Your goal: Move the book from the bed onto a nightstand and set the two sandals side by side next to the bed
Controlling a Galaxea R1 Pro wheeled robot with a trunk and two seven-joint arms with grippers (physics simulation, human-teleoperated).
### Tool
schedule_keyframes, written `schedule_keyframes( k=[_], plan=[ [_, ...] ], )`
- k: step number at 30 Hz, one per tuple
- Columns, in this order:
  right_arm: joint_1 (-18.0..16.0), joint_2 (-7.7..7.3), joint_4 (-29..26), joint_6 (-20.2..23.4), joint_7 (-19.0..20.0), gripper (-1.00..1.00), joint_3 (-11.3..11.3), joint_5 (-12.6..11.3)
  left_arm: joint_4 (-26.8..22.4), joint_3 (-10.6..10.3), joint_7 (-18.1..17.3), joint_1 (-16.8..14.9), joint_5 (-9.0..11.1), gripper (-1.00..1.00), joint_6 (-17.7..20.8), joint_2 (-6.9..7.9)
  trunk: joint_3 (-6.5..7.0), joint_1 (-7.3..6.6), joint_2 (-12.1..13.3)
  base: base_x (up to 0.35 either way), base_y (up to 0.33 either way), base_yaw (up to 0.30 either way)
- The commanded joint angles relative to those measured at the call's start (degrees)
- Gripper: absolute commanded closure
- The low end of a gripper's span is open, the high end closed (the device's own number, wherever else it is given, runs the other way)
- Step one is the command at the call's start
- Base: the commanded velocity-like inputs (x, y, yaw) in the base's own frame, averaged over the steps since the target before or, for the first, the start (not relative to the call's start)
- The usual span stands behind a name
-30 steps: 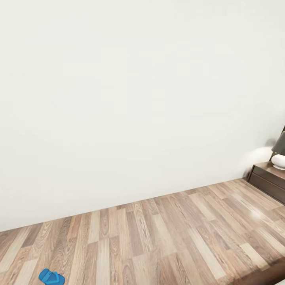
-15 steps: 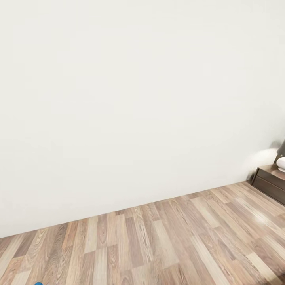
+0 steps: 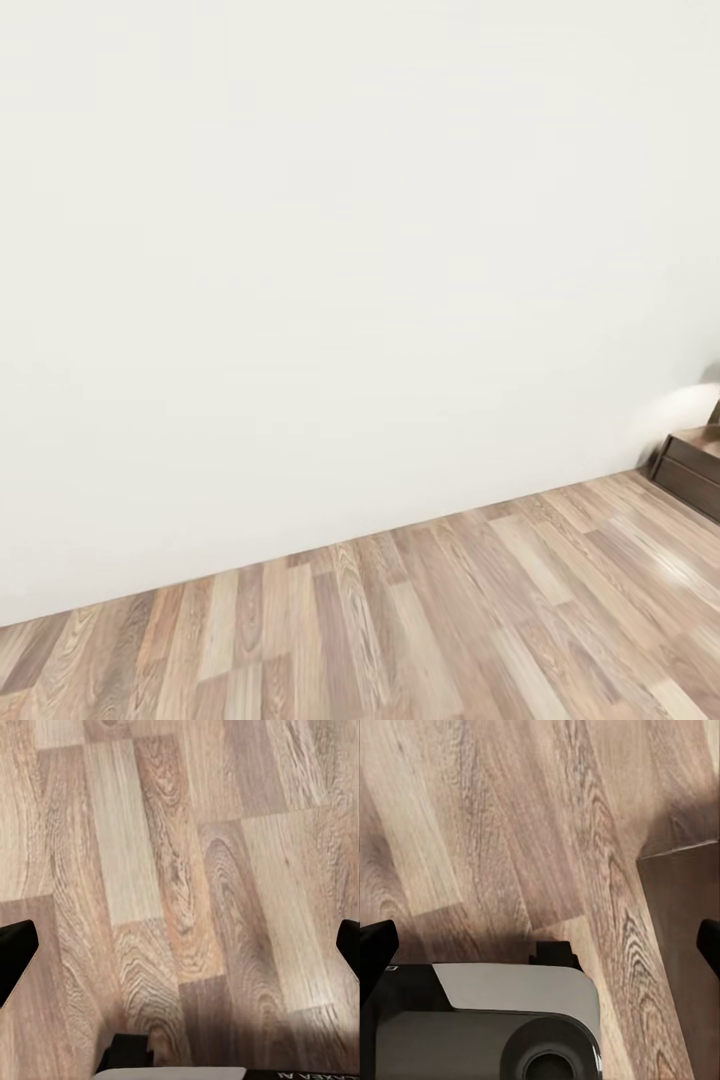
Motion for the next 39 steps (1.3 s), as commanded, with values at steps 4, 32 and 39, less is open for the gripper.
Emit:
schedule_keyframes(
  k=[4, 32, 39],
  plan=[
    [0.0, 0.03, -0.1, 0.0, -0.1, -1.0, -0.1, 0.0, 0.7, -0.1, -0.1, 0.0, 0.4, -1.0, -0.4, -0.1, -0.04, 0.04, 0.0, 0.319, 0.0, 0.0],
    [0.0, 0.03, -0.1, 0.0, -0.1, -1.0, -0.1, 0.1, 1.4, -0.2, 0.0, 0.0, 0.3, -1.0, -0.6, -0.3, -0.04, 0.04, 0.0, 0.314, -0.031, 0.202],
    [0.0, 0.03, -0.1, 0.0, -0.1, -1.0, -0.1, 0.1, 1.4, -0.2, 0.0, 0.0, 0.3, -1.0, -0.6, -0.3, -0.04, 0.04, 0.0, 0.151, -0.075, 0.293]
  ],
)
